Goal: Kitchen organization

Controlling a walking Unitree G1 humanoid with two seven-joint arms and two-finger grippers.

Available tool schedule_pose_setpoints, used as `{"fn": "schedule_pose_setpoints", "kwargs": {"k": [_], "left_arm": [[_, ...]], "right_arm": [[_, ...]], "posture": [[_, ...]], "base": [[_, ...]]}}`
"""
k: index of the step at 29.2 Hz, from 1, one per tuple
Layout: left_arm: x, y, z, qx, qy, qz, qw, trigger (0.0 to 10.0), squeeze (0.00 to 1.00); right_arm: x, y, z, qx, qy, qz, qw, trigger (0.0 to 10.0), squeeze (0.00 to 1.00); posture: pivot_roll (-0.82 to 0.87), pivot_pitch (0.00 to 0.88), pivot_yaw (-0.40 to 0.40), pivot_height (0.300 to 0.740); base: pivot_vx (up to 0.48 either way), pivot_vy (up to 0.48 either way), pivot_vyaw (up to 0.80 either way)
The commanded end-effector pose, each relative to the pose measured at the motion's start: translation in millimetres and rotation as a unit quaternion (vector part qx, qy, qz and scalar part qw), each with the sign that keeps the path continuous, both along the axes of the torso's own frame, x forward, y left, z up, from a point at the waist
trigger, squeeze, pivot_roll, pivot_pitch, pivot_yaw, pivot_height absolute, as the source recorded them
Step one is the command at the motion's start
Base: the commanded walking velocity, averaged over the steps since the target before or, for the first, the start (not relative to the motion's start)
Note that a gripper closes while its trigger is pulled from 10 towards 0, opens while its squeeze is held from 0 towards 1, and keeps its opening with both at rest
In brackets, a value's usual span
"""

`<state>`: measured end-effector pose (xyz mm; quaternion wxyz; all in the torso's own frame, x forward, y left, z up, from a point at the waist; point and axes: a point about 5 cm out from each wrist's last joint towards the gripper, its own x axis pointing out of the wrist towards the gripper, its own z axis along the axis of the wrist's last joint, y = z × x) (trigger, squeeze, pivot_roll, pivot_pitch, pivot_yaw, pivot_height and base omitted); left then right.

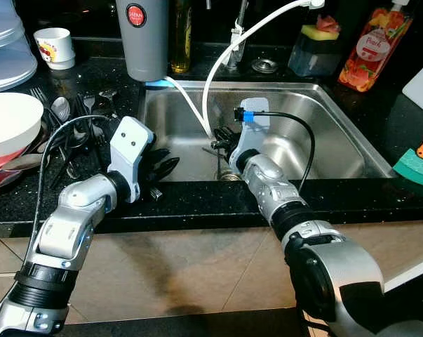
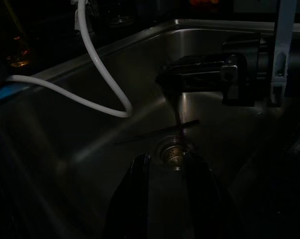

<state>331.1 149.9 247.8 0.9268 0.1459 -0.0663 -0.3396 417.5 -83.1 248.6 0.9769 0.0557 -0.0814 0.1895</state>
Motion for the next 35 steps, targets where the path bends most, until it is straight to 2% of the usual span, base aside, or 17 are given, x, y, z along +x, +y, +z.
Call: {"fn": "schedule_pose_setpoints", "kwargs": {"k": [1,3,4,7,9,11,12,13,14,15,16,20,25,29,35], "left_arm": [[0.9,4.1,-20.9,0.017,0.046,0.014,0.999,10.0,0.0],[0.9,4.0,-20.4,0.015,0.045,0.015,0.999,10.0,0.0],[1.7,3.6,-18.0,0.009,0.042,0.016,0.999,10.0,0.0],[4.0,3.7,-12.6,0.001,0.028,0.027,0.999,10.0,0.0],[6.7,4.6,-5.2,-0.002,-0.001,0.043,0.999,10.0,0.0],[10.6,8.0,5.5,-0.024,-0.028,0.075,0.997,10.0,0.0],[10.6,8.0,5.5,-0.024,-0.028,0.075,0.997,10.0,0.0],[11.6,9.7,10.6,-0.037,-0.039,0.087,0.995,10.0,0.0],[10.3,12.6,21.3,-0.068,-0.067,0.103,0.99,10.0,0.0],[10.3,12.6,21.3,-0.068,-0.067,0.103,0.99,10.0,0.0],[8.8,14.4,25.3,-0.075,-0.081,0.111,0.988,10.0,0.0],[0.5,22.7,28.2,-0.103,-0.08,0.138,0.982,10.0,0.0],[-11.7,23.9,23.8,-0.087,-0.096,0.141,0.981,10.0,0.0],[-24.1,19.5,22.8,-0.108,-0.104,0.138,0.979,10.0,0.0],[-37.9,17.8,20.3,-0.134,-0.101,0.139,0.976,10.0,0.0]], "right_arm": [[0.5,-4.5,-12.3,-0.013,0.028,-0.01,0.999,10.0,0.88],[0.5,-4.6,-11.9,-0.015,0.027,-0.01,0.999,10.0,0.88],[1.2,-5.2,-8.6,-0.016,0.023,-0.014,1.0,10.0,0.0],[2.4,-8.5,0.2,-0.003,0.007,-0.026,1.0,10.0,0.0],[3.3,-13.9,9.7,0.019,-0.012,-0.043,0.999,10.0,0.0],[3.3,-24.4,23.6,0.069,-0.044,-0.062,0.995,10.0,0.0],[3.3,-24.4,23.6,0.069,-0.044,-0.062,0.995,10.0,0.0],[3.0,-28.9,28.3,0.087,-0.056,-0.07,0.992,10.0,0.0],[1.8,-37.7,34.8,0.109,-0.076,-0.083,0.988,10.0,0.0],[1.8,-37.7,34.8,0.109,-0.076,-0.083,0.988,10.0,0.0],[0.8,-42.3,37.0,0.12,-0.085,-0.089,0.985,10.0,0.0],[-5.2,-55.9,37.7,0.13,-0.113,-0.105,0.979,10.0,0.0],[-16.1,-67.8,35.8,0.146,-0.142,-0.123,0.971,10.0,0.0],[-31.6,-72.4,30.4,0.156,-0.157,-0.129,0.967,10.0,0.0],[-46.2,-73.6,24.5,0.163,-0.16,-0.13,0.965,10.0,0.0]], "posture": [[0.14,0.231,-0.052,0.74],[0.14,0.231,-0.052,0.74],[0.14,0.226,-0.053,0.74],[0.14,0.22,-0.052,0.74],[0.14,0.203,-0.051,0.74],[0.13,0.175,-0.046,0.74],[0.13,0.175,-0.046,0.74],[0.12,0.171,-0.044,0.74],[0.12,0.157,-0.039,0.74],[0.12,0.157,-0.039,0.74],[0.11,0.147,-0.036,0.74],[0.09,0.119,-0.019,0.74],[0.09,0.094,-0.028,0.74],[0.09,0.087,-0.037,0.74],[0.09,0.08,-0.043,0.74]], "base": [[0.0,0.0,0.0],[0.0,0.0,0.0],[0.0,0.0,0.0],[0.0,0.0,0.0],[0.0,0.0,0.0],[0.0,0.0,0.0],[0.0,0.0,0.0],[0.0,0.0,0.0],[0.0,0.0,0.0],[0.0,0.0,0.0],[0.0,0.0,0.0],[0.0,0.0,0.0],[0.0,0.0,0.0],[0.0,0.0,0.0],[0.0,0.0,0.0]]}}
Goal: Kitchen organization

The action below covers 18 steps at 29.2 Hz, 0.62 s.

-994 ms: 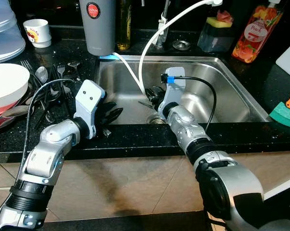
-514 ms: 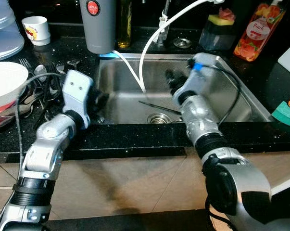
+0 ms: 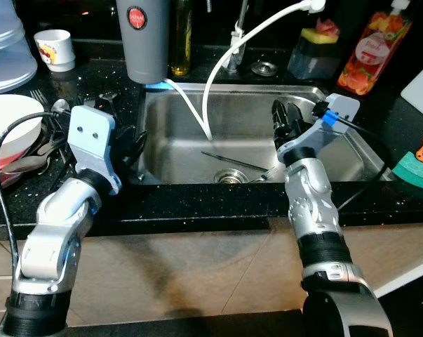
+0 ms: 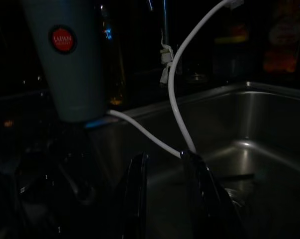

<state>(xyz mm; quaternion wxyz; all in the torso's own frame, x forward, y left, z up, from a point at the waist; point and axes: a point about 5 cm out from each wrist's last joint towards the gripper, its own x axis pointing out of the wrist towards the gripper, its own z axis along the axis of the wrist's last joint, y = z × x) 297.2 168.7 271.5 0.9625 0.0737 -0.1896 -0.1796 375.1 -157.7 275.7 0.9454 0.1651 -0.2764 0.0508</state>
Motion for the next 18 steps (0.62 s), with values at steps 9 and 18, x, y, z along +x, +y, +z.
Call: {"fn": "schedule_pose_setpoints", "kwargs": {"k": [9,18], "left_arm": [[-12.4,7.4,-20.5,-0.019,0.043,0.048,0.998,10.0,0.0],[-14.0,10.0,-17.8,-0.035,0.043,0.064,0.996,10.0,0.0]], "right_arm": [[-18.9,15.7,-15.1,-0.02,0.027,0.033,0.999,10.0,0.0],[-26.5,24.6,-19.7,-0.024,0.05,0.049,0.997,10.0,0.0]], "posture": [[0.09,0.082,-0.049,0.74],[0.09,0.084,-0.052,0.74]], "base": [[0.0,0.0,0.0],[0.0,0.0,0.0]]}}
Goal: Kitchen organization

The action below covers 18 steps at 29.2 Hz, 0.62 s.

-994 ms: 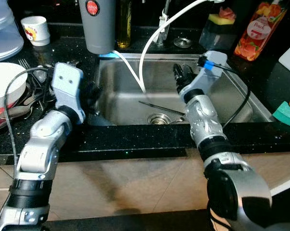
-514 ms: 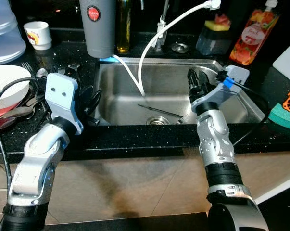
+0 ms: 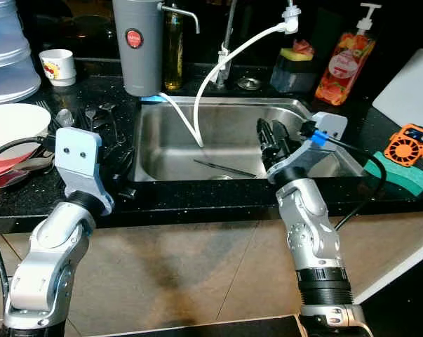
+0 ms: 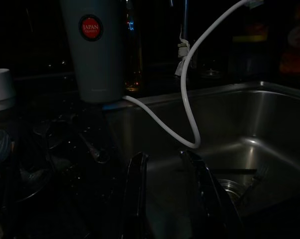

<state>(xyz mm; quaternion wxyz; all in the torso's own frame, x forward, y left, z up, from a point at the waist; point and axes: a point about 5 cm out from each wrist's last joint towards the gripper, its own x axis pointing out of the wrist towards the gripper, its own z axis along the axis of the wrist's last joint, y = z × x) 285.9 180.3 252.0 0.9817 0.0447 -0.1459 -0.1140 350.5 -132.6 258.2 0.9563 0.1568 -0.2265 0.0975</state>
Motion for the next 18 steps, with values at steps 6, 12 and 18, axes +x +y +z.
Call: {"fn": "schedule_pose_setpoints", "kwargs": {"k": [6,12,18], "left_arm": [[-3.4,-2.9,-1.0,0.002,0.005,-0.002,1.0,10.0,0.0],[-3.8,-3.4,-2.6,0.004,0.011,-0.002,1.0,10.0,0.0],[-3.5,-3.1,-2.9,0.006,0.012,-0.001,1.0,10.0,0.0]], "right_arm": [[-5.4,1.8,-4.0,-0.005,0.02,0.005,1.0,10.0,0.0],[-7.9,3.7,-7.0,-0.004,0.032,0.009,0.999,10.0,0.0],[-9.1,5.6,-9.2,-0.002,0.043,0.011,0.999,10.0,0.0]], "posture": [[0.08,0.089,-0.051,0.74],[0.08,0.092,-0.052,0.74],[0.08,0.095,-0.052,0.74]], "base": [[0.0,0.0,0.0],[0.0,0.0,0.0],[0.0,0.0,0.0]]}}
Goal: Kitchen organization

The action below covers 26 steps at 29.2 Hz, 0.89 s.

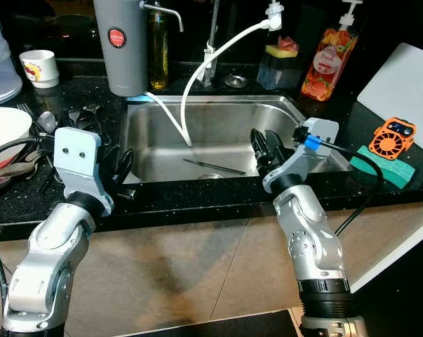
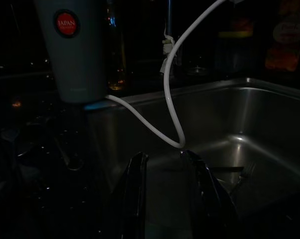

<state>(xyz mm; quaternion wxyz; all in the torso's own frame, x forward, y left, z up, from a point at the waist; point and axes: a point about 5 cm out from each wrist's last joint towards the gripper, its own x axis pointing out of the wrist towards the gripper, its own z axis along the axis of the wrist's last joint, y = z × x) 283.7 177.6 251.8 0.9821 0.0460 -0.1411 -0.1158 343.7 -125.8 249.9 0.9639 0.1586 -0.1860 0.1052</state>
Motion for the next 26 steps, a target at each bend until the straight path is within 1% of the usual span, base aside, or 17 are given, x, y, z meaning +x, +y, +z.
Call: {"fn": "schedule_pose_setpoints", "kwargs": {"k": [1,26], "left_arm": [[-1.3,-0.4,-2.7,0.004,0.008,0.0,1.0,10.0,0.0],[-3.8,-2.4,-1.4,-0.002,0.007,-0.009,1.0,10.0,0.0]], "right_arm": [[-2.4,-1.2,-0.9,0.003,0.004,-0.002,1.0,10.0,0.0],[-4.4,1.2,-2.7,0.006,0.019,0.004,1.0,10.0,0.0]], "posture": [[0.08,0.095,-0.052,0.74],[0.08,0.106,-0.056,0.74]], "base": [[0.0,0.0,0.0],[0.0,0.0,0.0]]}}
